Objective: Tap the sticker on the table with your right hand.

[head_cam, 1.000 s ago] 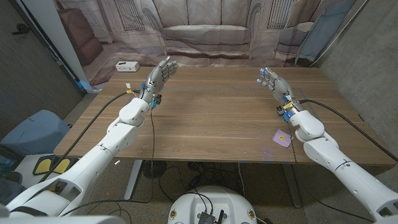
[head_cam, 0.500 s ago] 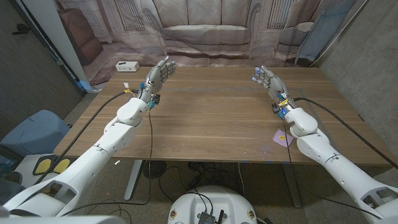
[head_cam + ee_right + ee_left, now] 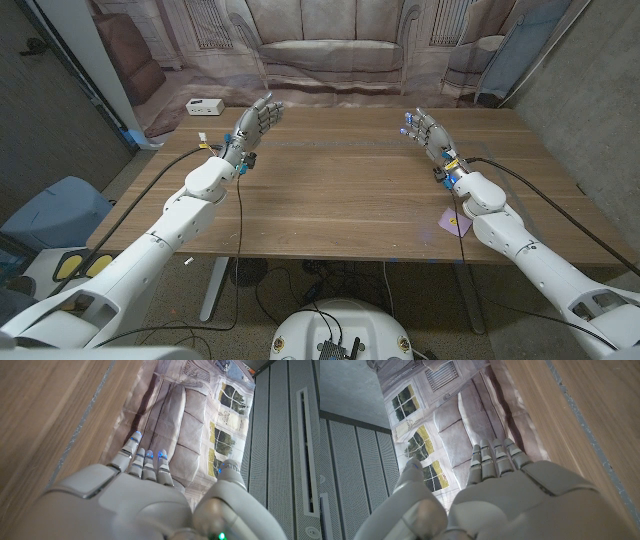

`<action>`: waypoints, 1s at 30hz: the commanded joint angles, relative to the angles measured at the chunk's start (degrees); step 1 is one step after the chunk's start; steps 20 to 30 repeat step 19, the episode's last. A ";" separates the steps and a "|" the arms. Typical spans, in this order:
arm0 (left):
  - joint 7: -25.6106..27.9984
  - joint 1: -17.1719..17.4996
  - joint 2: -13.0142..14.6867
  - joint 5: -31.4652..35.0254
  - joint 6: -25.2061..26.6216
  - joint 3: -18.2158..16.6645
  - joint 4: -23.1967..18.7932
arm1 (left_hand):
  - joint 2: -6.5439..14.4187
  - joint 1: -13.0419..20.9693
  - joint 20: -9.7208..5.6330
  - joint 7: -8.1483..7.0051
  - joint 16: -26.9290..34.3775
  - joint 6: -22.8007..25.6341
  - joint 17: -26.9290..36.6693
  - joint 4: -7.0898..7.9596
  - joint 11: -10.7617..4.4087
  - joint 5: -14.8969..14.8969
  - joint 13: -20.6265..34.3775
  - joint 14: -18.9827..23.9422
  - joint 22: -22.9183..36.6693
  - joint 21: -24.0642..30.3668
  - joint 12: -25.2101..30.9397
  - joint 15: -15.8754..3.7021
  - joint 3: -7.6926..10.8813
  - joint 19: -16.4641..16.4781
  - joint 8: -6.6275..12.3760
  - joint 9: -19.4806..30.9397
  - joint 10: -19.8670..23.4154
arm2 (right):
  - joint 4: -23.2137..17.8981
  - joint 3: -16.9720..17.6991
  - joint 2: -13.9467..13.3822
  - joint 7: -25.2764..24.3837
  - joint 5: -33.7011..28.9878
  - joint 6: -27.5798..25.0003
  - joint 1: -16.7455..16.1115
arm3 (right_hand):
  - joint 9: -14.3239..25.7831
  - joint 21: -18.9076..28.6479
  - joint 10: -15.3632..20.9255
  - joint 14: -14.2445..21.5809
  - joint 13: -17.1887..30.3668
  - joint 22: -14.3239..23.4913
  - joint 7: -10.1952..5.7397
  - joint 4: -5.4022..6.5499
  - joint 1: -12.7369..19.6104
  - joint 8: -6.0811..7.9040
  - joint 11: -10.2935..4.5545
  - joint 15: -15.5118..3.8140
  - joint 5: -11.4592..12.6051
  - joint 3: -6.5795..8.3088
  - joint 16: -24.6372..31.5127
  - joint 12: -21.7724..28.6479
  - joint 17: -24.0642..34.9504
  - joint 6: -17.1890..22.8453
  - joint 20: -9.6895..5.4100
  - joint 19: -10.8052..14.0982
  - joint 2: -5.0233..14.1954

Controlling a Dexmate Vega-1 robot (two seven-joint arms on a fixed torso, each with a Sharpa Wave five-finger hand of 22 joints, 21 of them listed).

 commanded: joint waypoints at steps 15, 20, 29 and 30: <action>-0.32 0.05 -0.95 -0.06 -0.74 0.76 0.26 | 0.12 0.84 -0.21 -0.04 -0.04 0.12 0.10 -0.14 -0.01 -0.15 0.10 -0.19 0.16 -0.21 -0.06 0.06 0.48 0.06 0.02 0.15 0.01 | 5.65 -1.17 1.33 3.89 0.72 1.46 2.95 | 0.10 -0.24 -0.34 -0.32 0.10 0.11 -0.26 -0.11 -0.57 -0.13 0.18 0.12 0.26 -0.32 -0.25 -0.11 0.17 -0.44 0.08 0.06 -0.16; -0.12 0.30 -1.40 -0.13 -1.37 0.72 0.90 | 0.15 0.87 -0.18 -0.02 -0.02 0.12 0.10 -0.14 0.07 -0.15 0.10 -0.16 0.16 -0.21 -0.11 0.03 0.51 0.05 0.03 0.15 -0.12 | 4.93 -1.10 1.03 3.49 0.78 0.93 2.54 | 0.10 -0.26 -0.36 -0.31 0.11 0.11 -0.24 -0.08 -0.61 -0.16 0.34 0.14 0.28 -0.34 -0.27 -0.12 0.18 -0.51 0.11 0.03 -0.12; -0.12 0.30 -1.40 -0.13 -1.37 0.72 0.90 | 0.15 0.87 -0.18 -0.02 -0.02 0.12 0.10 -0.14 0.07 -0.15 0.10 -0.16 0.16 -0.21 -0.11 0.03 0.51 0.05 0.03 0.15 -0.12 | 4.93 -1.10 1.03 3.49 0.78 0.93 2.54 | 0.10 -0.26 -0.36 -0.31 0.11 0.11 -0.24 -0.08 -0.61 -0.16 0.34 0.14 0.28 -0.34 -0.27 -0.12 0.18 -0.51 0.11 0.03 -0.12; -0.12 0.30 -1.40 -0.13 -1.37 0.72 0.90 | 0.15 0.87 -0.18 -0.02 -0.02 0.12 0.10 -0.14 0.07 -0.15 0.10 -0.16 0.16 -0.21 -0.11 0.03 0.51 0.05 0.03 0.15 -0.12 | 4.93 -1.10 1.03 3.49 0.78 0.93 2.54 | 0.10 -0.26 -0.36 -0.31 0.11 0.11 -0.24 -0.08 -0.61 -0.16 0.34 0.14 0.28 -0.34 -0.27 -0.12 0.18 -0.51 0.11 0.03 -0.12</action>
